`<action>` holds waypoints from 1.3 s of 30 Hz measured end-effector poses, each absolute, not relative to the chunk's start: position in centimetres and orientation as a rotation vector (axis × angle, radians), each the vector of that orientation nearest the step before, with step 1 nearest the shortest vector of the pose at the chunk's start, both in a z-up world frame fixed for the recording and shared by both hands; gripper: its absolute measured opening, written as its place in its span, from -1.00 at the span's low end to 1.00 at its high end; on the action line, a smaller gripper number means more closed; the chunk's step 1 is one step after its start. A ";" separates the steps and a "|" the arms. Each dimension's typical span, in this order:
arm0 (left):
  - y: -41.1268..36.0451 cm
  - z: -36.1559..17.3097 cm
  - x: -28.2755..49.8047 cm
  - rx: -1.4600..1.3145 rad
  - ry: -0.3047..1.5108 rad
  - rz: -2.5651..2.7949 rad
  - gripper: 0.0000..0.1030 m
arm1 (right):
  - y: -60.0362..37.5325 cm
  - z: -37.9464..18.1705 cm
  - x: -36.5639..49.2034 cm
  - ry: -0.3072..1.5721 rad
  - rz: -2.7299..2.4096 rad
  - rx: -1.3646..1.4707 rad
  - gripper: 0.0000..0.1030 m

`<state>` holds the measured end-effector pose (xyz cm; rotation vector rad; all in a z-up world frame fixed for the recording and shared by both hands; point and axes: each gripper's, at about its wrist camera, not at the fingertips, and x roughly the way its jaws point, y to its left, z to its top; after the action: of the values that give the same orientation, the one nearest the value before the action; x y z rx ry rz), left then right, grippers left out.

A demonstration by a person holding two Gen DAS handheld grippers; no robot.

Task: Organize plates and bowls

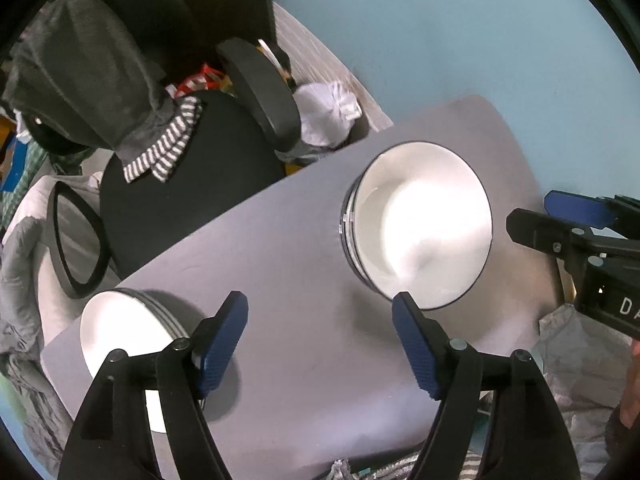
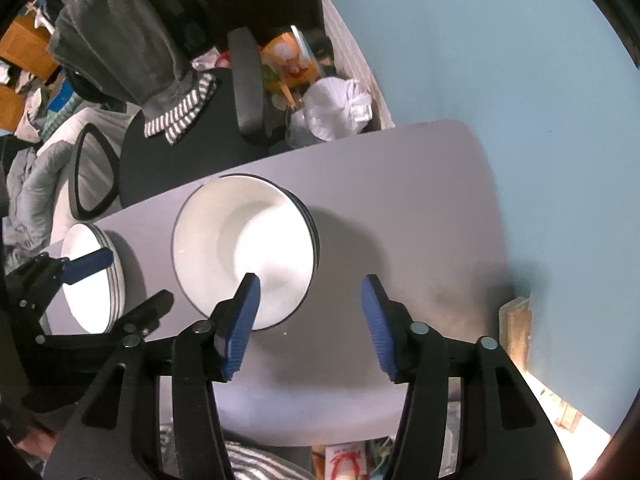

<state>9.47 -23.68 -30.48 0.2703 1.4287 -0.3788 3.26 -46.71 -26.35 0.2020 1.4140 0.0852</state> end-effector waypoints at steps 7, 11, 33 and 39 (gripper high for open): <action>-21.0 -29.1 8.1 0.192 1.373 -0.372 0.68 | -45.9 -25.4 1.8 1.341 0.094 0.195 0.21; -19.6 -28.1 7.0 0.174 1.306 -0.366 0.68 | -45.4 -24.7 0.7 1.306 0.095 0.194 0.22; -18.2 -25.7 4.7 0.179 1.174 -0.486 0.68 | -44.8 -23.7 -2.5 1.242 0.042 0.182 0.26; -18.3 -25.5 5.0 0.141 1.146 -0.562 0.68 | -45.4 -24.4 -2.7 1.246 0.022 0.177 0.26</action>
<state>4.97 -18.26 -25.50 0.1409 1.1460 -0.5620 -2.67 -45.38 -24.37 0.1766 1.2459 0.0219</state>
